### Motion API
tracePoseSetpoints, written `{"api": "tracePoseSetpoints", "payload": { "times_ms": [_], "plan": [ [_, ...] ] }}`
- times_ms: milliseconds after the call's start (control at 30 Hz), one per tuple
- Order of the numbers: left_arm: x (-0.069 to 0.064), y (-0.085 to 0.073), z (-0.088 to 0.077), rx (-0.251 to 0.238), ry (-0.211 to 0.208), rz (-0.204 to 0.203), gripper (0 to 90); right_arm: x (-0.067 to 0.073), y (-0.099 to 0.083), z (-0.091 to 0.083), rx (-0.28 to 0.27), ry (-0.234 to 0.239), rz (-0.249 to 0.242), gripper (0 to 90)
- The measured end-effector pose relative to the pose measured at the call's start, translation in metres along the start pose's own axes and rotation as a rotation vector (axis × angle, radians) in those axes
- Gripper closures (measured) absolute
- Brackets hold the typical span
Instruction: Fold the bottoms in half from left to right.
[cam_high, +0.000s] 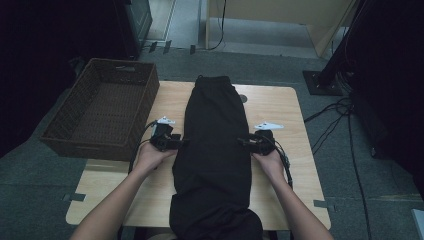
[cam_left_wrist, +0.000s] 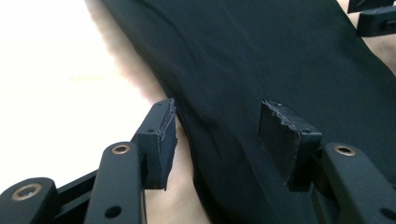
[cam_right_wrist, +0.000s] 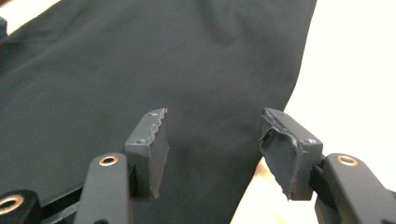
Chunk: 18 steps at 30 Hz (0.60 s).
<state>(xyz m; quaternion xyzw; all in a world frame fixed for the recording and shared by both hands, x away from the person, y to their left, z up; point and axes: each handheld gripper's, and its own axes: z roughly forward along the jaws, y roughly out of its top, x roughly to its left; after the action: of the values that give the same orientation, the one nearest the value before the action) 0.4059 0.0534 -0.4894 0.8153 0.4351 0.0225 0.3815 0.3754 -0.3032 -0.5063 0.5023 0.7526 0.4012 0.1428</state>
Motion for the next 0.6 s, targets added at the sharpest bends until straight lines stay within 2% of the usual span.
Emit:
{"api": "tracePoseSetpoints", "payload": {
  "times_ms": [100, 233, 267, 333, 400, 433, 467, 533, 567, 600],
  "plan": [
    [0.000, 0.010, 0.011, 0.010, 0.023, 0.026, 46.5, -0.005, 0.006, 0.012, 0.013, -0.031, -0.006, 42.1],
    [0.005, 0.014, 0.023, 0.034, 0.047, 0.007, 49.9, -0.007, 0.007, 0.024, 0.019, -0.038, 0.000, 44.1],
    [0.006, 0.013, 0.025, 0.038, 0.052, 0.007, 52.5, -0.006, 0.007, 0.025, 0.014, -0.045, -0.002, 45.6],
    [0.008, 0.010, 0.026, 0.034, 0.040, -0.006, 65.9, -0.005, 0.007, 0.025, 0.007, -0.064, -0.025, 50.0],
    [0.010, 0.006, 0.024, 0.035, 0.042, -0.009, 78.7, -0.003, 0.005, 0.024, 0.010, -0.095, -0.066, 58.5],
    [0.011, 0.004, 0.023, 0.033, 0.038, -0.004, 82.6, -0.002, 0.004, 0.022, 0.018, -0.102, -0.077, 67.7],
    [0.011, 0.002, 0.022, 0.026, 0.026, -0.004, 85.7, -0.003, 0.003, 0.020, 0.022, -0.092, -0.071, 74.7],
    [0.010, -0.001, 0.020, 0.026, 0.004, -0.018, 87.6, -0.005, 0.000, 0.014, 0.030, -0.055, -0.027, 85.4],
    [0.008, -0.003, 0.018, 0.033, -0.004, -0.018, 88.0, -0.004, -0.001, 0.012, 0.037, -0.046, -0.012, 86.6],
    [0.005, -0.006, 0.015, 0.035, -0.006, 0.000, 88.1, -0.003, -0.003, 0.008, 0.047, -0.039, -0.005, 87.2]
  ]
}}
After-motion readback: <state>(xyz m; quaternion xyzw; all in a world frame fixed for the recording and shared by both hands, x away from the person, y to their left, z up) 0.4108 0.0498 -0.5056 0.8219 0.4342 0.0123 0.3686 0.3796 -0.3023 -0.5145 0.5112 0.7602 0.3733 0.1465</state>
